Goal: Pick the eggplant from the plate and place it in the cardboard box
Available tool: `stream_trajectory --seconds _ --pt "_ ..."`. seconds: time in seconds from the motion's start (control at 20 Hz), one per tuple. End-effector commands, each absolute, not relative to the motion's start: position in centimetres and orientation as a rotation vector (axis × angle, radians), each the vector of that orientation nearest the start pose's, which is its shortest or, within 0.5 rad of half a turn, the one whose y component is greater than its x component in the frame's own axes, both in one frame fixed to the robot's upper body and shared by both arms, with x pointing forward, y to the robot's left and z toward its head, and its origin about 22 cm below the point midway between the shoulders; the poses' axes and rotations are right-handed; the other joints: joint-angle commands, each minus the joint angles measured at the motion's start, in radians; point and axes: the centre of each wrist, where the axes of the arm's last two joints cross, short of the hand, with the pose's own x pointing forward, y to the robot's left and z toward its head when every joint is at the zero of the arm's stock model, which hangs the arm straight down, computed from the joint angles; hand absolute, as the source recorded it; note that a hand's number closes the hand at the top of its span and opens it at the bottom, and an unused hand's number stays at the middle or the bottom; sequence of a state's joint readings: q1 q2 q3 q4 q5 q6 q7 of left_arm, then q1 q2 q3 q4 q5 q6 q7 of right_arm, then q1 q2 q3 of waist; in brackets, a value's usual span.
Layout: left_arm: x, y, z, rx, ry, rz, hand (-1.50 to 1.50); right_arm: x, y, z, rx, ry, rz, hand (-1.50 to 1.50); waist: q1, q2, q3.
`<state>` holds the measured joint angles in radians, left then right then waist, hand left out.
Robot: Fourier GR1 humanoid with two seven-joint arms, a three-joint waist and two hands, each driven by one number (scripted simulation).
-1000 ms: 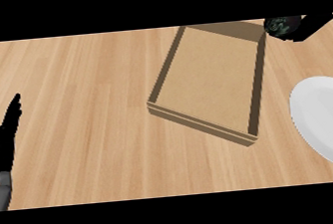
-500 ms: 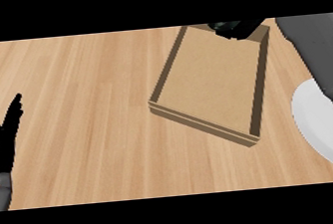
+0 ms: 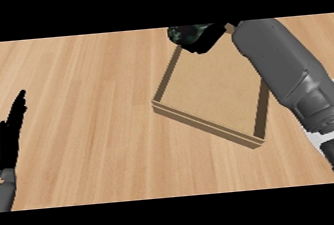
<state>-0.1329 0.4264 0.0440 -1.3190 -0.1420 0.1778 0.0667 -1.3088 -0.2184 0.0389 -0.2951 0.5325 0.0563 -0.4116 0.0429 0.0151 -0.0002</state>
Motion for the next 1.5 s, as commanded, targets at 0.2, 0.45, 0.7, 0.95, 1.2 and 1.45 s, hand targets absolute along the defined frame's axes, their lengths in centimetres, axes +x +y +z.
stream_trajectory --seconds 0.2,0.45,0.7,0.95,1.2,1.45 --pt "27.5 34.1 1.8 0.605 -1.392 -0.245 0.0 47.2 -11.4 14.4 -0.277 -1.615 1.03 -1.5 0.02 0.006 0.0" --pt "28.6 34.0 2.3 0.607 -1.416 -0.25 0.0 47.0 -12.2 12.9 -0.217 -1.699 0.995 -1.5 0.02 0.012 0.0" --pt "27.8 35.0 2.6 0.613 -1.396 -0.255 0.0 47.5 -15.2 13.8 -0.165 -1.841 0.849 -1.5 0.017 0.009 0.001" --pt "27.3 34.9 1.6 0.609 -1.409 -0.252 0.0 47.9 -17.3 15.3 -0.108 -1.918 0.599 -1.5 0.018 0.01 0.001" --pt "28.6 34.9 3.4 0.63 -1.416 -0.22 0.0 48.2 -22.7 17.6 -0.062 -1.933 0.487 -1.5 0.013 0.01 0.002" --pt "27.5 34.3 2.0 0.609 -1.411 -0.242 0.0 47.0 -30.2 17.4 -0.063 -1.909 0.407 -1.5 0.021 0.012 0.002"
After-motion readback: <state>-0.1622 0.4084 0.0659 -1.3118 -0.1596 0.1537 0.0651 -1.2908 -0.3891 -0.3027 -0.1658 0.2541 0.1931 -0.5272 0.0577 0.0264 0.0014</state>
